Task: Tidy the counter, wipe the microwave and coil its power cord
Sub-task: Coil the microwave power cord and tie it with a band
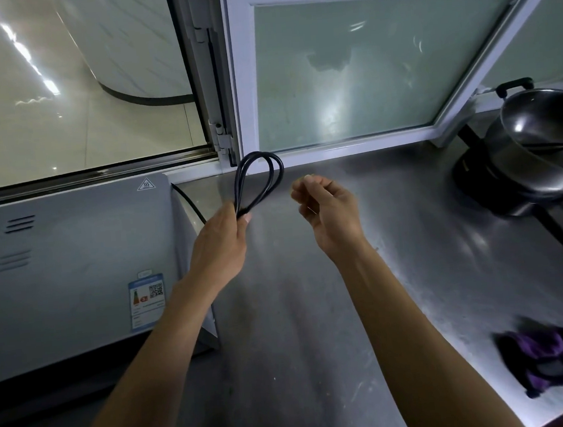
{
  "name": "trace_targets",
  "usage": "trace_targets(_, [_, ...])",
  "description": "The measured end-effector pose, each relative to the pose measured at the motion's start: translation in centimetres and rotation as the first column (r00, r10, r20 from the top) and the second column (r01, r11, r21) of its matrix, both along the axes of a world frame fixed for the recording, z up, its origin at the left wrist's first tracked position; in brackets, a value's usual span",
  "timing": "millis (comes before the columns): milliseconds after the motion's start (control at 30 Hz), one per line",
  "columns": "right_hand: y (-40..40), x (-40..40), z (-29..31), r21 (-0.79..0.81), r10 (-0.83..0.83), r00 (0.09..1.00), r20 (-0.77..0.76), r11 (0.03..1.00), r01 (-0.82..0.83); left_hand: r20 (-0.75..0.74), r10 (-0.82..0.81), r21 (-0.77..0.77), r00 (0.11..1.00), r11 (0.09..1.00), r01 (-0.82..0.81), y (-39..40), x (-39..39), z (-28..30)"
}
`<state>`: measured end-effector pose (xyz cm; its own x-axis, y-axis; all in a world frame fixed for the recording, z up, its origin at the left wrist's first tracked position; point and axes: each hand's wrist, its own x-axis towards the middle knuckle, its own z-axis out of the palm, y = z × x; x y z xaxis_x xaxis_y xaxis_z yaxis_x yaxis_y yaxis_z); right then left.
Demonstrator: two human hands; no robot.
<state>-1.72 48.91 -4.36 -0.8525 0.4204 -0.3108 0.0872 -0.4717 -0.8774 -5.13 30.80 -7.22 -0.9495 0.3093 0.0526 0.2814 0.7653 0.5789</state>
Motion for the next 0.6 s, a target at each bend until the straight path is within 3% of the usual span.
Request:
trace_targets(200, [-0.05, -0.09, -0.09, -0.09, 0.019, 0.998, -0.062, 0.996, -0.024, 0.001, -0.006, 0.007, 1.0, 1.0, 0.006, -0.05, -0.22, -0.49])
trace_targets(600, [0.21, 0.37, 0.07, -0.085, 0.014, 0.995, -0.097, 0.996, -0.022, -0.006, -0.033, -0.004, 0.999, 0.999, 0.032, -0.11, -0.56, -0.93])
